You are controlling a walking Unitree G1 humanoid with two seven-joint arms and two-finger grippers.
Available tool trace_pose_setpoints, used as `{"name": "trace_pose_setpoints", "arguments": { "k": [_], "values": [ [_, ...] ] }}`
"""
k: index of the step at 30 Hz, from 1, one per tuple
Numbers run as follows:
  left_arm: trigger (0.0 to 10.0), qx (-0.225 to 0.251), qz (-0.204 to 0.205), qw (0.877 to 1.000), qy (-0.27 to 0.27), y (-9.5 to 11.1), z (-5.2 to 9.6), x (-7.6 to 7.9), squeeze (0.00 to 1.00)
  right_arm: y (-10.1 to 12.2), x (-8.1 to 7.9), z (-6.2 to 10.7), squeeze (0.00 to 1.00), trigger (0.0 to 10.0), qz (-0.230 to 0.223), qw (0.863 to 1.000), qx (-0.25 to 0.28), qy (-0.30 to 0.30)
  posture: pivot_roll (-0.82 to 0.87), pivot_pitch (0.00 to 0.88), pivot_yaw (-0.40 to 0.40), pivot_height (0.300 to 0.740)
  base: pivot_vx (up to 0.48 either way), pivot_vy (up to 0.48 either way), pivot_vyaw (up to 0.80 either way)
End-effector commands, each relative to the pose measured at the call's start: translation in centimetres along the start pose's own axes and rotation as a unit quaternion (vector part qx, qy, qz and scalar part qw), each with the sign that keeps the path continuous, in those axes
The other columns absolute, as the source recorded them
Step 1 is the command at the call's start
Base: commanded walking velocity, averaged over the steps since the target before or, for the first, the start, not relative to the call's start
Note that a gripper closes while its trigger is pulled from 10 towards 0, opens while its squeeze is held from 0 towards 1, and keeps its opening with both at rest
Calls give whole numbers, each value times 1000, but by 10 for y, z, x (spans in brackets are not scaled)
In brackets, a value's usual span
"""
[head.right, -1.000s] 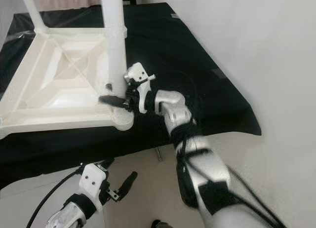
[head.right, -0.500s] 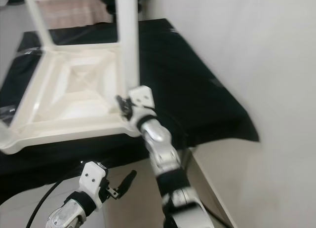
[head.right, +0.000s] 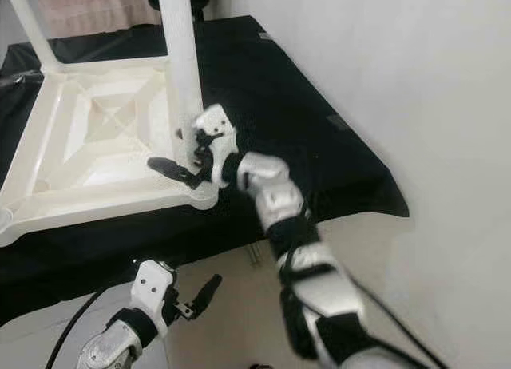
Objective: Building children table
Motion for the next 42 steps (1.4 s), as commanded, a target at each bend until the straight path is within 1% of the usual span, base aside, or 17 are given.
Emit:
{"name": "trace_pose_setpoints", "arguments": {
  "k": [1, 4, 5, 6, 7, 19, 25, 27, 28, 29, 30, 31, 32, 39, 40, 41, 42],
  "values": [
    [10000, 0, 1, 1000, 3, -3, 3, 2, 0, 2, -11, -7, 0, 10000, -5, 999, 7, 53, 62, 162, -55, 740, 0, 0, 0],
    [10000, -1, 2, 1000, 2, -3, 4, 2, 0, 3, -3, -6, 0, 10000, -16, 999, -1, 51, 73, 179, -55, 740, 0, 0, 0],
    [10000, -1, 2, 1000, 2, -3, 5, 3, 0, 3, -1, -6, 0, 5255, -17, 999, -5, 48, 76, 178, -54, 740, 0, 0, 0],
    [10000, -2, 2, 1000, 1, -3, 5, 4, 0, 1, 0, -5, 0, 4588, -21, 999, -10, 48, 77, 174, -53, 740, 0, 0, 0],
    [10000, -3, 3, 1000, 1, -3, 6, 4, 0, -1, 0, -4, 0, 0, -26, 998, -13, 51, 78, 172, -52, 740, 0, 0, 0],
    [10000, -3, 3, 1000, 1, -3, 8, 6, 0, -9, 12, 19, 0, 0, -51, 998, -3, 30, 71, 187, -46, 740, 0, 0, 0],
    [10000, -1, 5, 1000, 1, -1, 8, 5, 0, -47, 34, 54, 0, 0, -71, 986, -26, -148, 60, 194, -51, 740, 0, 0, 0],
    [10000, -2, 5, 1000, 1, -1, 10, 3, 0, -90, 23, 63, 0, 0, -93, 945, -99, -299, 67, 192, -47, 740, 0, 0, 0],
    [10000, -2, 5, 1000, 1, -1, 10, 3, 0, -90, 23, 63, 0, 0, -93, 945, -99, -299, 67, 192, -47, 740, 0, 0, 0],
    [10000, -2, 4, 1000, 1, 0, 11, 1, 0, -116, 1, 73, 0, 0, -130, 900, -145, -390, 54, 193, -23, 740, 0, 0, 0],
    [10000, -3, 4, 1000, 2, 0, 11, -1, 0, -131, -32, 71, 0, 0, -164, 878, -166, -418, 54, 193, -23, 740, 0, 0, 0],
    [10000, -3, 4, 1000, 2, 0, 11, -1, 0, -131, -32, 71, 0, 0, -164, 878, -166, -418, 54, 193, -23, 740, 0, 0, 0],
    [10000, -7, 1, 1000, 0, -2, 9, -4, 0, -136, -63, 45, 0, 0, -189, 877, -165, -409, 55, 175, 0, 740, 0, 0, 0],
    [10000, -10, 0, 1000, 2, -3, 7, -9, 0, -115, -50, 20, 0, 0, -143, 898, -138, -393, 64, 167, -6, 740, 0, 0, 0],
    [10000, -9, -2, 1000, 5, -3, 6, -11, 0, -109, -37, 18, 0, 2078, -131, 897, -138, -398, 74, 158, -15, 740, 0, 0, 0],
    [10000, -8, -3, 1000, 7, -3, 6, -12, 0, -104, -27, 17, 0, 2078, -123, 896, -138, -403, 74, 158, -15, 740, 0, 0, 0],
    [10000, -7, -4, 1000, 9, -3, 5, -13, 0, -102, -20, 18, 0, 10000, -117, 895, -141, -408, 74, 155, -14, 740, 0, 0, 0]
  ]
}}
Point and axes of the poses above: a point about 5 cm out from each wrist's last joint towards the gripper, its own z axis pointing back from the gripper into the wrist, its own y axis along the axis of the wrist's last joint, x = y × z, the point moved 6 cm from there along -z, pointing out of the wrist towards the gripper, and after that the axes turned 10 degrees about z, right-handed, at the moved point
